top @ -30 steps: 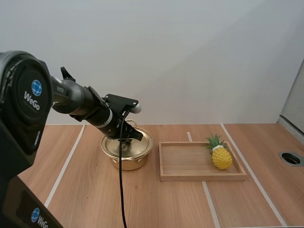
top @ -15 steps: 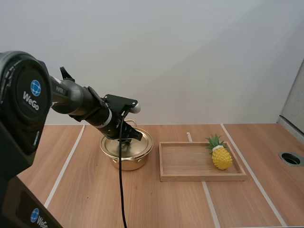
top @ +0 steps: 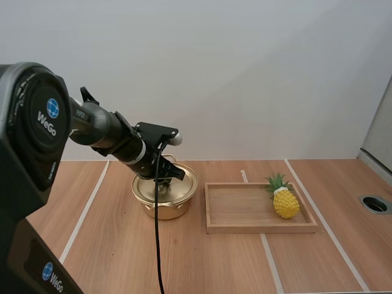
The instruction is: Open the pot, put the grape inside, and close it
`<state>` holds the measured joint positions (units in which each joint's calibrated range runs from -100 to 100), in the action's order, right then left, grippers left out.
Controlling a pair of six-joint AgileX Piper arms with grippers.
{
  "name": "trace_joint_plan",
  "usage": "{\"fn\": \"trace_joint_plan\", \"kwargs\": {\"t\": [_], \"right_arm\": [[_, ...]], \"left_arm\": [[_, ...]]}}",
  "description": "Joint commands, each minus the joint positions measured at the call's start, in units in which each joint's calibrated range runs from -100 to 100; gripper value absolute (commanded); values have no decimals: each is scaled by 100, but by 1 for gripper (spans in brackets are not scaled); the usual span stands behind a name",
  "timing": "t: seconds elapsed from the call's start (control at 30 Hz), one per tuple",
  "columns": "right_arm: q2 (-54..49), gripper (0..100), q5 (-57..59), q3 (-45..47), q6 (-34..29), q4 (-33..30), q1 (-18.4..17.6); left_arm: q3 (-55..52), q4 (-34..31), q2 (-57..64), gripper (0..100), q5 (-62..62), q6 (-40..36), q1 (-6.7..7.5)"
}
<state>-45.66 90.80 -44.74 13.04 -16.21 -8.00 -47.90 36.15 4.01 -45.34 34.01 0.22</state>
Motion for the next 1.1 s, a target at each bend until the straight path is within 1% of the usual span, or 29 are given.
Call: {"fn": "trace_joint_plan", "kwargs": {"t": [0.0,0.07,0.1,0.13,0.2,0.23,0.3,0.33,0.37,0.5,0.63,0.77,0.9,1.07], "right_arm": [[-58,100,-46,-41,39,-44,18],[-58,100,-46,-41,39,-44,18],[-58,100,-46,-41,39,-44,18],[-58,100,-46,-41,39,-44,18],[-58,100,-46,-41,39,-44,18],[-58,100,-46,-41,39,-44,18],[-58,100,-46,-41,39,-44,18],[-58,100,-46,-41,39,-44,18],[-58,100,-46,-41,39,-44,18],[-58,100,-46,-41,39,-44,18],[-58,100,-46,-41,39,-44,18],[-58,100,-46,-41,39,-44,18],[-58,100,-46,-41,39,-44,18],[-58,100,-46,-41,39,-32,18]], "left_arm": [[-264,-426,-275,0,-695,-43,-16],[-264,-426,-275,0,-699,-94,-16],[-264,-426,-275,2,-691,-131,-16],[-264,-426,-275,6,-655,-186,-16],[-264,-426,-275,23,-573,-241,-16],[-264,-461,-275,37,-573,-241,-16],[-264,-472,-275,70,-573,-186,-16],[-264,-472,-275,91,-573,-146,-16],[-264,-472,-261,100,-593,-106,-16],[-264,-447,-129,100,-460,-81,-16],[-264,-398,88,100,-19,-81,-16],[-172,-360,319,100,44,-81,-16],[-29,-16,703,100,227,-81,-16],[488,517,1334,100,283,-81,-16]]}}
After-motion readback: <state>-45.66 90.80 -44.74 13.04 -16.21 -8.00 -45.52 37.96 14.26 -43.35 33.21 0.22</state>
